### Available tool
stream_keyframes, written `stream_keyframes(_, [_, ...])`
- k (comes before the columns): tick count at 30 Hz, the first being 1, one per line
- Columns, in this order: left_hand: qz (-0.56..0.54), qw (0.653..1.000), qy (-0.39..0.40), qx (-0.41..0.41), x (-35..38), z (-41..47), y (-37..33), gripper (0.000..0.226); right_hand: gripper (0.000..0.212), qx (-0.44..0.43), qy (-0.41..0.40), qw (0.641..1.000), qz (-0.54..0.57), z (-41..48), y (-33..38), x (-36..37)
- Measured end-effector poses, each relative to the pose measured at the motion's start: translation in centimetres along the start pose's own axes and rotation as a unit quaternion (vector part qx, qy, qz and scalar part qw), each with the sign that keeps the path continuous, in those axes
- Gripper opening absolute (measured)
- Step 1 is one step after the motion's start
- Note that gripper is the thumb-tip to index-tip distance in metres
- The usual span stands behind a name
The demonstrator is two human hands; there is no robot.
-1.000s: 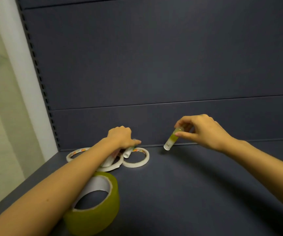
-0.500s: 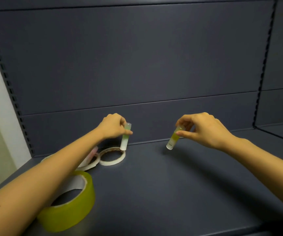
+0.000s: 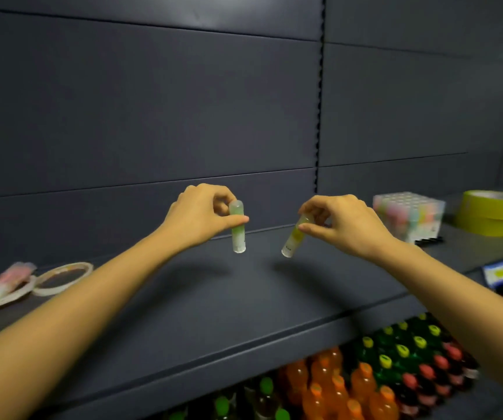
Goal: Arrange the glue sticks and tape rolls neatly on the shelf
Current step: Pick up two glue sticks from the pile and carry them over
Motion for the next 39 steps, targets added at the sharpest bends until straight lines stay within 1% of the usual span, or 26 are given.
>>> stream_keyframes(6, [-0.031,0.999,0.013,0.032,6.5,0.1,-8.4,0.020,0.026,0.013,-0.005,1.000,-0.015,-5.4,-7.7,-5.0])
stream_keyframes(10, [-0.053,0.997,0.002,0.054,10.3,0.6,-13.1,0.016,0.018,0.038,-0.022,0.998,-0.049,-8.3,-12.7,-7.8])
stream_keyframes(13, [-0.064,0.996,0.006,0.068,12.6,1.5,-16.0,0.016,0.018,0.067,-0.028,0.996,-0.055,-9.7,-16.1,-9.5])
stream_keyframes(20, [-0.062,0.994,-0.006,0.093,17.8,4.8,-21.3,0.022,0.021,0.093,-0.036,0.993,-0.060,-11.2,-22.2,-12.2])
stream_keyframes(24, [-0.032,0.994,-0.007,0.105,21.0,7.2,-23.2,0.022,0.022,0.093,-0.036,0.993,-0.059,-10.8,-25.4,-12.7])
stream_keyframes(27, [0.013,0.994,-0.015,0.108,23.3,9.0,-24.1,0.024,0.022,0.085,-0.023,0.994,-0.065,-9.9,-27.5,-12.5])
stream_keyframes(30, [0.051,0.994,-0.020,0.094,25.0,10.6,-24.4,0.025,0.022,0.079,-0.023,0.995,-0.059,-8.4,-29.4,-12.7])
stream_keyframes(35, [0.088,0.992,-0.034,0.083,26.9,12.2,-24.5,0.026,0.020,0.040,-0.026,0.999,-0.022,-6.2,-31.4,-11.8])
stream_keyframes(39, [0.114,0.991,-0.035,0.067,28.1,12.6,-24.5,0.028,0.022,0.007,-0.008,1.000,0.009,-4.7,-32.0,-10.5])
Point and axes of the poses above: each hand's wrist, its own z-axis towards the middle knuckle, its own x-axis out of the palm, y = z × x, the point moved 5 cm from there along z, towards the middle knuckle, and after that the axes turned 1 degree about y, right-handed, at the moved point
